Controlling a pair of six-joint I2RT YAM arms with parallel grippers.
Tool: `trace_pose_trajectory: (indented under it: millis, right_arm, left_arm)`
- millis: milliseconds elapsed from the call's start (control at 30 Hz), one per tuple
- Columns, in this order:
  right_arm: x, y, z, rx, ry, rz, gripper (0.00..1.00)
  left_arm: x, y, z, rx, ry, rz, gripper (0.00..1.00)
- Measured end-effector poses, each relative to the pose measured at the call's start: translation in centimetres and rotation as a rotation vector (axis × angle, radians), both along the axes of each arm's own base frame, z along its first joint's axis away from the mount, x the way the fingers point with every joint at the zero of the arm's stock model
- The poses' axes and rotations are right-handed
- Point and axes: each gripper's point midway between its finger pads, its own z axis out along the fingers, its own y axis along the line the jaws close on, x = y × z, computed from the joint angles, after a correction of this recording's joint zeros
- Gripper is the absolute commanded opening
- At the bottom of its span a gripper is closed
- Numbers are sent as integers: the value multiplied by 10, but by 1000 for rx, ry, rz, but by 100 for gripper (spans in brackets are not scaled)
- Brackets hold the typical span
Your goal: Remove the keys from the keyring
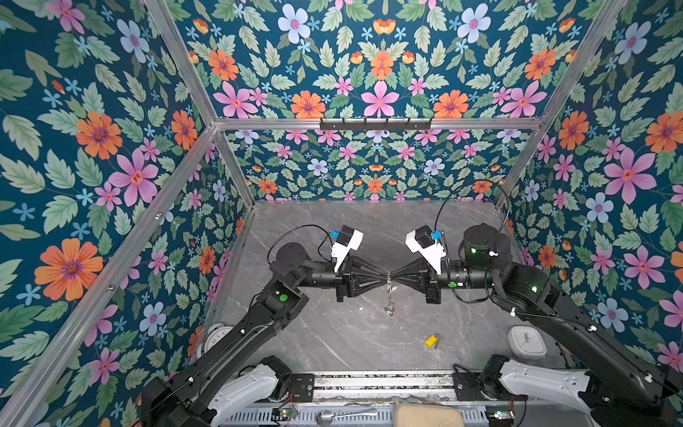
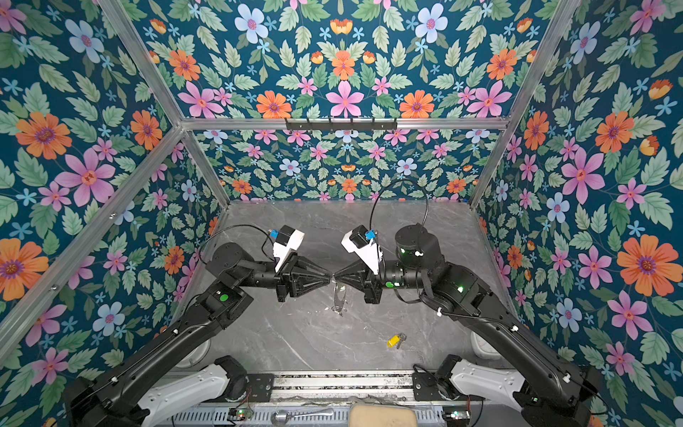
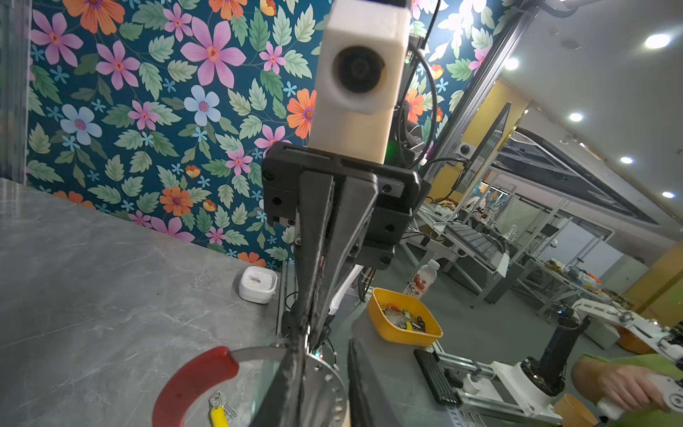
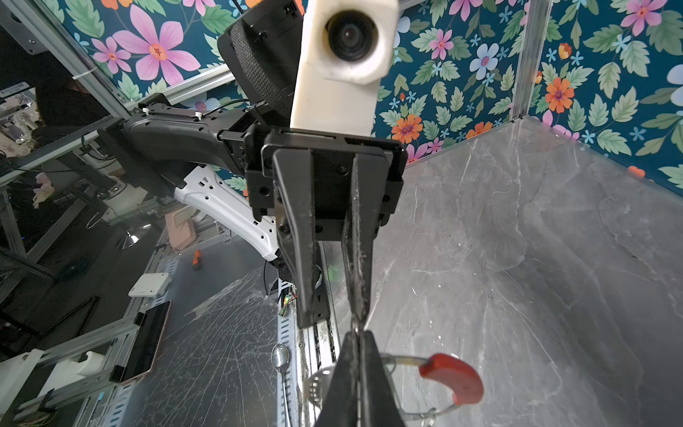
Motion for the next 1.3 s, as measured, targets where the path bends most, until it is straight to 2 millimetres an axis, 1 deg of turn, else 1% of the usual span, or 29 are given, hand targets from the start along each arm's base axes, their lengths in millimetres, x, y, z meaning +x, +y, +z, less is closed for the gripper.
trace_pose_trajectory:
  millis: [133, 200, 300, 533, 633, 733, 767, 833, 867, 933, 1000, 1067, 1200, 1300]
  right_arm:
    - [4, -1, -1, -7, -5, -24, 0]
    - [5, -1, -1, -9, -7, -32, 0]
    - [6, -1, -1, -11, -8, -36, 0]
    - [6, 1, -2, -12, -5, -30, 0]
    - [5, 2, -2, -10, -3, -29, 0]
    - [4, 1, -2, 1, -5, -31, 0]
    - [4, 1, -2, 6, -8, -31, 7]
    - [2, 0, -1, 26, -14, -32, 31]
    - [2, 0, 1, 40, -25, -33, 38]
    - [2, -4, 7, 75, -62, -48, 46]
    - [2, -8, 11, 108, -94, -60, 51]
    - [-1, -10, 10, 130, -105, -59, 54]
    - [-1, -8, -3, 153, -71, -26, 58]
    - [-6, -4, -12, 161, -44, 24, 57]
  left_arm:
    - [1, -3, -3, 10, 9, -15, 25]
    - [2, -4, -4, 15, 15, -21, 23]
    - [4, -6, -5, 19, 19, -24, 17]
    - [6, -7, -6, 27, 29, -22, 9]
    - [6, -8, -7, 31, 32, -21, 0]
    - [6, -8, -7, 30, 27, -19, 0]
    - [5, -8, -7, 28, 24, -15, 0]
    - [4, -6, -7, 18, 3, -1, 0]
    - [2, -5, -7, 16, -2, -2, 0]
    - [-2, -1, -7, 9, -23, 4, 0]
    - [-4, 3, -3, -11, -51, 28, 0]
    - [-7, 7, -1, -34, -83, 47, 0]
    - [-8, 11, 3, -72, -119, 70, 0]
    - [-8, 12, 5, -90, -127, 77, 0]
